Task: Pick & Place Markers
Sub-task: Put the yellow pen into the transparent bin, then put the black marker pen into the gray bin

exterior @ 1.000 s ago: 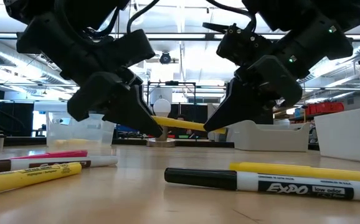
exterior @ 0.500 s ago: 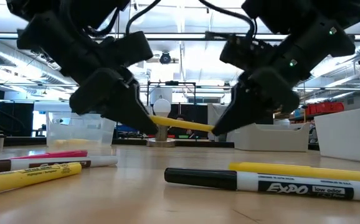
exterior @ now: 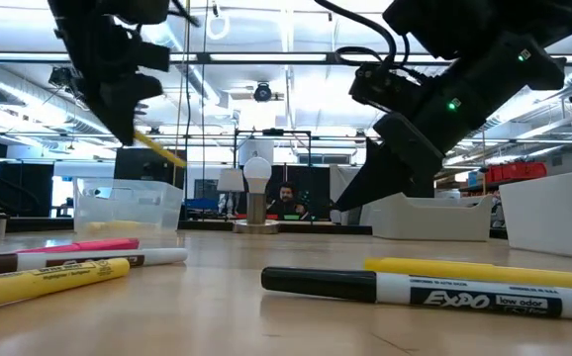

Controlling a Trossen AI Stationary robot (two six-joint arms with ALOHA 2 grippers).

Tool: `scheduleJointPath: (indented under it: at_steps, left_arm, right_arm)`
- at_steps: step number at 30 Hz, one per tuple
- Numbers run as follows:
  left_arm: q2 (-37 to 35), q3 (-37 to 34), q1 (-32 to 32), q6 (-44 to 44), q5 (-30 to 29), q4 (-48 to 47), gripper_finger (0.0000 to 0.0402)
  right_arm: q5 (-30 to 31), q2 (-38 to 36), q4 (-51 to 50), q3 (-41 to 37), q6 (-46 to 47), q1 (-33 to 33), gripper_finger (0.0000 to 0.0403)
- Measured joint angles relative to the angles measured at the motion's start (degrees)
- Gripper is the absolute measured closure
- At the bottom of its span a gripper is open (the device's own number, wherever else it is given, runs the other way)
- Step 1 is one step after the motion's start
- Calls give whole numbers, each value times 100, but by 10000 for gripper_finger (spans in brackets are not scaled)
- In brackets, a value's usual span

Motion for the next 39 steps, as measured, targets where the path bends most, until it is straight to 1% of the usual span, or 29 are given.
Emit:
scheduleJointPath:
  at_steps: [1,3,5,7,11,15,17,20,24,27,32,36,39]
  left_arm:
    - [-91,66,149,-197,116,-392,346]
    - [-278,147,488,-289,392,-1017,342]
    - [-432,131,911,-182,628,-1299,341]
    - [-554,51,1387,184,836,-1282,345]
    - [-556,-220,2431,1183,1249,-977,346]
    - [-528,-544,3386,2236,1559,-154,331]
    - [-528,-638,3785,2586,1617,226,328]
    - [-528,-683,4234,2910,1623,536,327]
    - [-528,-721,4592,3211,1644,877,325]
    - [-528,-721,4771,3398,1644,994,311]
    - [-528,-721,4943,3434,1645,1028,268]
    - [-554,-719,4996,3701,1683,1031,232]
    - [-656,-595,4991,3823,1688,953,212]
  right_arm:
    - [-1,0,42,0,0,0,275]
    - [-26,0,133,0,0,0,277]
    - [-52,0,179,-1,-13,0,280]
    - [-61,0,239,-2,-69,0,283]
    - [-63,0,257,-2,-119,0,288]
    - [-63,0,263,-2,-111,4,293]
    - [-63,0,256,-2,-111,4,294]
    - [-63,0,254,-2,-111,4,296]
    - [-63,0,235,-3,-129,7,296]
    - [-63,0,232,-4,-126,7,296]
    - [-63,0,228,-4,-110,7,296]
    - [-64,0,227,-4,-109,7,296]
    - [-80,0,224,-4,-61,7,296]
